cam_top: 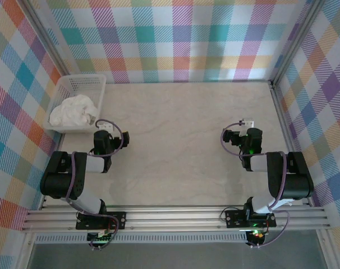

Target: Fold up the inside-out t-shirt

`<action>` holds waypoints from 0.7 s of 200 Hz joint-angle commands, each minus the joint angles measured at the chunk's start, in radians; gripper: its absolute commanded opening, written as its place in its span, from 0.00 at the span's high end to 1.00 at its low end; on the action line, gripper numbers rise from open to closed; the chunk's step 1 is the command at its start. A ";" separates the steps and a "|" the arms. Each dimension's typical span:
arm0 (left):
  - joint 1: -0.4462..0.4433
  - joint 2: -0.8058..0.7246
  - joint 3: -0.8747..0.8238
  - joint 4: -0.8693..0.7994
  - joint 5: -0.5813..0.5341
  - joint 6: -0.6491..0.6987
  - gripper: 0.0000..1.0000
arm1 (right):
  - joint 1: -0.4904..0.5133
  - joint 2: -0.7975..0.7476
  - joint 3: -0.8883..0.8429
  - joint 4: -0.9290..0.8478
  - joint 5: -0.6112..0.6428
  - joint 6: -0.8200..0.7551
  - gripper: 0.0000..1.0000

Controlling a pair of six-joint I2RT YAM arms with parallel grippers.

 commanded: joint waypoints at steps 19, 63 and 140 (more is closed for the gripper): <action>-0.004 -0.009 0.013 0.012 0.011 0.014 0.00 | -0.005 -0.003 0.010 0.015 -0.020 -0.023 0.00; -0.005 -0.009 0.014 0.012 0.011 0.015 0.00 | -0.005 -0.002 0.013 0.014 -0.020 -0.021 0.00; -0.004 -0.016 0.011 0.014 0.006 0.014 0.00 | -0.005 -0.181 0.033 -0.164 0.081 0.014 0.00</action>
